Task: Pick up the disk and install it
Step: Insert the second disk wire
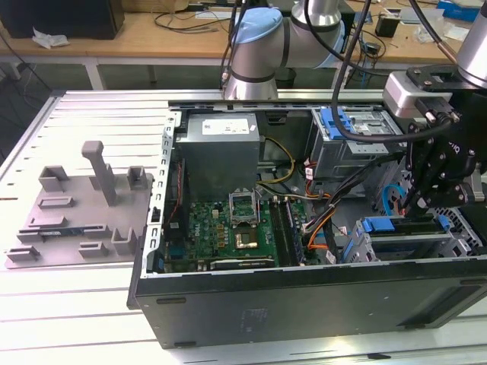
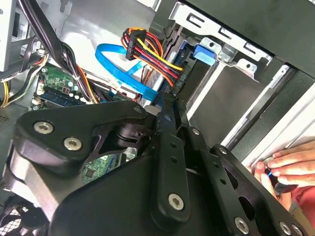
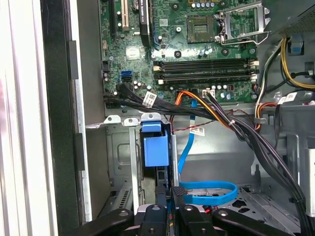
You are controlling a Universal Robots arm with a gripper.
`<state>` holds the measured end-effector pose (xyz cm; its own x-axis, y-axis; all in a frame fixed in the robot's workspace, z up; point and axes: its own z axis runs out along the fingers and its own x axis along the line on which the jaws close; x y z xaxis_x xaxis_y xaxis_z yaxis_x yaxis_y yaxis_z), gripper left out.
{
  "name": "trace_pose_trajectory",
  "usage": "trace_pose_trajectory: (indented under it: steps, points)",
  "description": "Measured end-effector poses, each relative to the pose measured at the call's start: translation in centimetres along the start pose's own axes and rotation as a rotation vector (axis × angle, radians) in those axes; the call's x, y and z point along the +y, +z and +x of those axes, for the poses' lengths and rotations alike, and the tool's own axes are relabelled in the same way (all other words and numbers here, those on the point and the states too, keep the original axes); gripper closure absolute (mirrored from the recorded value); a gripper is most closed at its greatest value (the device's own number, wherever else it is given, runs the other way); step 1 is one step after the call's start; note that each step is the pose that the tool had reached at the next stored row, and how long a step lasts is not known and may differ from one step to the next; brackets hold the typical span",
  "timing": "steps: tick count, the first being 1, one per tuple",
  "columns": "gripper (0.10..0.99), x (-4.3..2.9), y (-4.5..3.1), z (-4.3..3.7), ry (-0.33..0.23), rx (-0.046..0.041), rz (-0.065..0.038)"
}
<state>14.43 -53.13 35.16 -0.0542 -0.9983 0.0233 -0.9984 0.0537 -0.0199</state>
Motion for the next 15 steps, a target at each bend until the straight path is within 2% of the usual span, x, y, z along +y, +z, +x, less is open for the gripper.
trace_pose_trajectory:
  steps: [15]
  points:
    - [0.925,0.00,0.23,0.00,-0.019,-0.0004,0.000]
